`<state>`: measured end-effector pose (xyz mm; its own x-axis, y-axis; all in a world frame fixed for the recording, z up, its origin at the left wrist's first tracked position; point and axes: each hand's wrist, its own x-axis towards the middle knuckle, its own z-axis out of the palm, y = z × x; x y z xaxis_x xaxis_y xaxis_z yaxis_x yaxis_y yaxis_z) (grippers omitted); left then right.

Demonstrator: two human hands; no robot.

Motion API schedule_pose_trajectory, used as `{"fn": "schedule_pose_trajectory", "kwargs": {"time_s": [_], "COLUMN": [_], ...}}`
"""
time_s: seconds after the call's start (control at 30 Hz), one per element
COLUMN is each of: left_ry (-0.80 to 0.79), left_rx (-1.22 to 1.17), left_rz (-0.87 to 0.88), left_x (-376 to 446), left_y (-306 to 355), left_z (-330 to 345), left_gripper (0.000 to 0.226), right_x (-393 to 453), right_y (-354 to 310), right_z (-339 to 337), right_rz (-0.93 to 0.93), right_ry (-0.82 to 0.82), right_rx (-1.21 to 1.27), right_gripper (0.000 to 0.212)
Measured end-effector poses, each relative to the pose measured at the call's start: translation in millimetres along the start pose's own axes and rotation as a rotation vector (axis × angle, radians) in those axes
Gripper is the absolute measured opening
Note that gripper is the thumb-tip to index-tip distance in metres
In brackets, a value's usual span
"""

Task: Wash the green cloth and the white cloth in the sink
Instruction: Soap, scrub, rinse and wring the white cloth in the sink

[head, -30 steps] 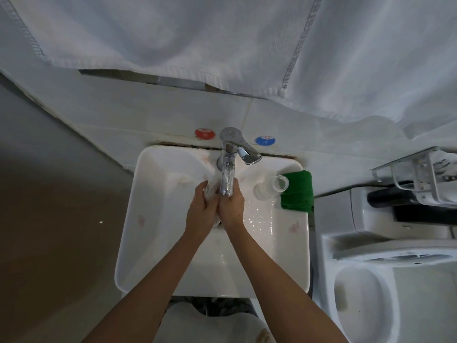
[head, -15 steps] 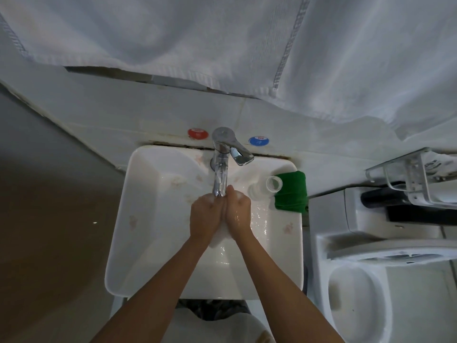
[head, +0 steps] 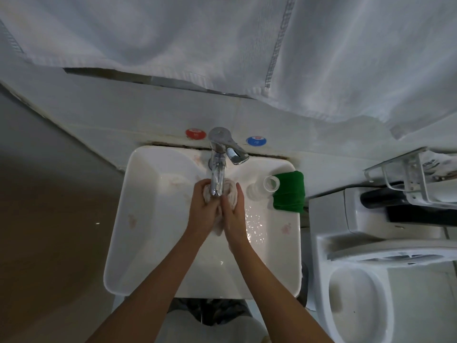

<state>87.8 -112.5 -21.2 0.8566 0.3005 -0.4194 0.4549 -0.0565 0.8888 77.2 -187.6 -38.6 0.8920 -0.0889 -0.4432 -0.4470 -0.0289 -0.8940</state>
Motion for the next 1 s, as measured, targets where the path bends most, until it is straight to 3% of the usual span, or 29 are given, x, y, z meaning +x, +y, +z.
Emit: {"fn": "schedule_pose_trajectory", "kwargs": {"time_s": [0.1, 0.2, 0.33, 0.43, 0.7, 0.83, 1.0], "left_ry": [0.151, 0.173, 0.165, 0.215, 0.170, 0.127, 0.027], "left_rx": [0.176, 0.293, 0.320, 0.369, 0.438, 0.454, 0.387], "left_rz": [0.134, 0.093, 0.010, -0.029, 0.152, 0.142, 0.058], "left_x": [-6, -12, -17, -20, -11, -7, -2], "left_y": [-11, -8, -8, -13, -13, -13, -8], "left_z": [3, -1, 1, 1, -4, -6, -9], "left_gripper": [0.054, 0.052, 0.047, 0.039, 0.053, 0.066, 0.045], "right_x": [3, 5, -2, -7, -4, -1, -1], "right_y": [-3, -10, -16, -13, -16, -14, -12], "right_z": [2, 6, 13, 22, 17, 22, 23], "right_rz": [-0.054, -0.044, 0.081, 0.126, 0.005, 0.072, 0.071], "right_ry": [0.041, 0.023, 0.021, 0.066, 0.124, 0.235, 0.328], "right_rx": [-0.004, 0.034, 0.166, 0.085, -0.178, -0.086, 0.003], "right_gripper": [0.041, 0.015, 0.018, 0.025, 0.034, 0.037, 0.023]}}
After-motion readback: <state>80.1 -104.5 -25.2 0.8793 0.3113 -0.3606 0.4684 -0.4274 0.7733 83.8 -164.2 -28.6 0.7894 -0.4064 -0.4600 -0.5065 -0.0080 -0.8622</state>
